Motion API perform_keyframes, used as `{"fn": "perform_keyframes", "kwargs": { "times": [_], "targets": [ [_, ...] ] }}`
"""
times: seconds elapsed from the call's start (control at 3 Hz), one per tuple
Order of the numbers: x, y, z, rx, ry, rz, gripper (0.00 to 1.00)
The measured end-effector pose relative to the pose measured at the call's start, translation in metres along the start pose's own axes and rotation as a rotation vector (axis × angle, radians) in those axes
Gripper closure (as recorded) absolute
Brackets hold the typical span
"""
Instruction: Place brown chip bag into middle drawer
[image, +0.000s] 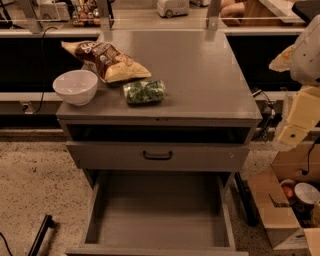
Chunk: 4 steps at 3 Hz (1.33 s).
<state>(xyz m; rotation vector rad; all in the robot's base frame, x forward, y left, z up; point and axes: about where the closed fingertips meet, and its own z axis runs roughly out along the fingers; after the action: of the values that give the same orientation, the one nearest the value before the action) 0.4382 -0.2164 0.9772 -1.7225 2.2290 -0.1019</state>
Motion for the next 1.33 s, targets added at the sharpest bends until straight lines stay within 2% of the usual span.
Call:
{"fn": "perform_keyframes", "kwargs": {
  "times": [0.33,0.67,1.33],
  "targets": [
    [0.0,0.0,0.0,0.0,0.0,0.0,0.0],
    [-0.031,-0.028,0.023,-0.015,-0.029,-0.032,0.0],
    [-0.155,-0.11,0.069,-0.034,-0.121,-0.096,0.0]
  ]
}}
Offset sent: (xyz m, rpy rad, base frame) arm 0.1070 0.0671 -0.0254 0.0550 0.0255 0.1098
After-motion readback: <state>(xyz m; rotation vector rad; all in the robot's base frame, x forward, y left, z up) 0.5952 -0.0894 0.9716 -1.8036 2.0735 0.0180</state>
